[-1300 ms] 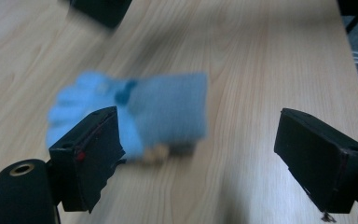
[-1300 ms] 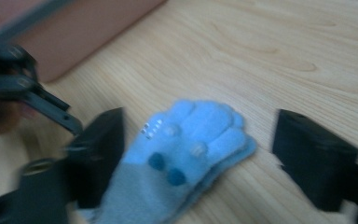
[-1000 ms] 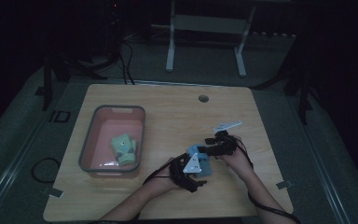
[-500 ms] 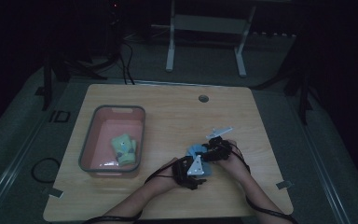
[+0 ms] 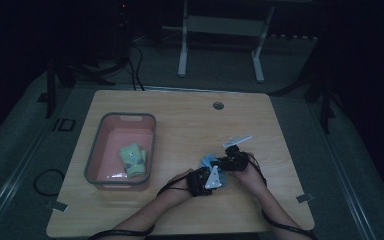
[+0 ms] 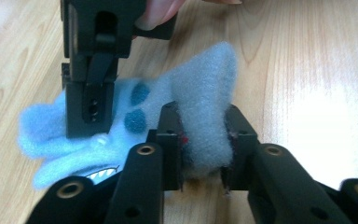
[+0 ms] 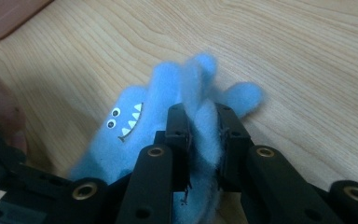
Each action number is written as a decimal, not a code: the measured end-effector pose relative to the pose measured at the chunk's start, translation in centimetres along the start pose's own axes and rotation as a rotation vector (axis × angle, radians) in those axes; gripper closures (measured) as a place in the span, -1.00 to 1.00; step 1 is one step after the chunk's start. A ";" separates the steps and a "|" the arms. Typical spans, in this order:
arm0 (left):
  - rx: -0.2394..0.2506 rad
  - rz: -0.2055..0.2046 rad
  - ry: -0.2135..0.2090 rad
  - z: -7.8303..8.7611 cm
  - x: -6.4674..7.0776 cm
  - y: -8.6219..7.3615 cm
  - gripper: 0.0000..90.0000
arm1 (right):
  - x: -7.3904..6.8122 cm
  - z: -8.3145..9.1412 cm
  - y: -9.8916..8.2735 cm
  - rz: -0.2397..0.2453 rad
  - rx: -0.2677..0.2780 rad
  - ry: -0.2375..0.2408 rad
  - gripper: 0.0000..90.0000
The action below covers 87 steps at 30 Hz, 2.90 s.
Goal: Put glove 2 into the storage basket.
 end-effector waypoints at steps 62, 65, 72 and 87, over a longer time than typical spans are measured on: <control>-0.138 0.007 0.120 15.7 -4.6 -2.6 0.70 | -9.6 0.5 14.1 0.128 0.118 0.154 0.82; -0.138 0.021 0.129 16.4 -4.7 -3.4 0.70 | -10.3 -0.2 14.8 0.138 0.109 0.162 0.83; -0.163 0.047 0.154 17.9 -5.1 -5.3 0.70 | -12.2 -1.9 16.7 0.170 0.096 0.181 0.84; -0.212 0.124 0.189 20.0 -6.5 -10.6 0.70 | -15.7 -6.3 20.3 0.196 0.086 0.219 0.85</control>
Point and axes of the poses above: each handheld gripper's, and its own axes: z roughly backward along the jaws, y roughly out of its top, x roughly to its right, the point moved 2 cm from there along -z, roughly forward along the jaws, and after that the axes turned 4 degrees about -x, right-handed, at the moved point
